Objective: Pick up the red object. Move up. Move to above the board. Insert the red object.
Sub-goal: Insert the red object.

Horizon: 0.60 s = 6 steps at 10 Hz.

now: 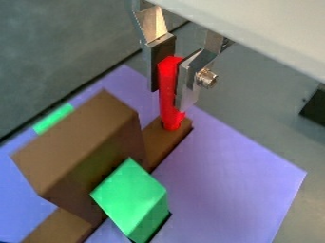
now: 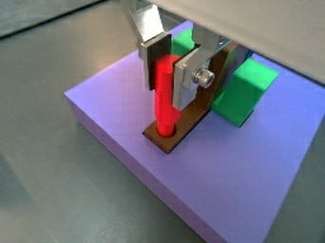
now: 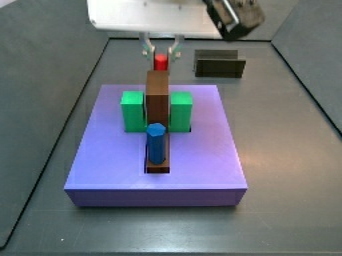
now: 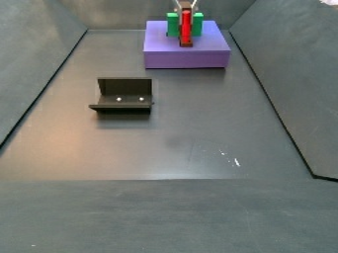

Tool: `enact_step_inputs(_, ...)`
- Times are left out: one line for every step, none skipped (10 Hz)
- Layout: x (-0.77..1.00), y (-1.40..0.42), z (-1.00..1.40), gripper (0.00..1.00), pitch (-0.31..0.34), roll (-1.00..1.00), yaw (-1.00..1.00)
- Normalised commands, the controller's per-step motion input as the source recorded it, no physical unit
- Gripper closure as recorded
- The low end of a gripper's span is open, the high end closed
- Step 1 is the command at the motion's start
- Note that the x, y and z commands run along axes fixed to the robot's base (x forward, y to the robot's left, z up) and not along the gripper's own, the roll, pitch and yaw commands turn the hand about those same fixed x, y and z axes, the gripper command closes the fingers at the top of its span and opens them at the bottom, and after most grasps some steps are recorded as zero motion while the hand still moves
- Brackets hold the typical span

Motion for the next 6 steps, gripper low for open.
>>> enact_step_inputs(0.09,-0.07,-0.35,1.00,0.016,-0.08,0.00)
enact_step_inputs(0.07,-0.05,-0.39,1.00,0.006,-0.06,0.00)
enact_step_inputs(0.04,0.00,-0.44,1.00,0.000,0.00,0.00)
enact_step_inputs(0.00,0.00,-0.56,1.00,0.000,0.01,0.00)
enact_step_inputs(0.00,0.00,-0.31,1.00,0.000,0.00,0.00)
enact_step_inputs(0.00,0.00,0.00,1.00,0.000,0.00,0.00)
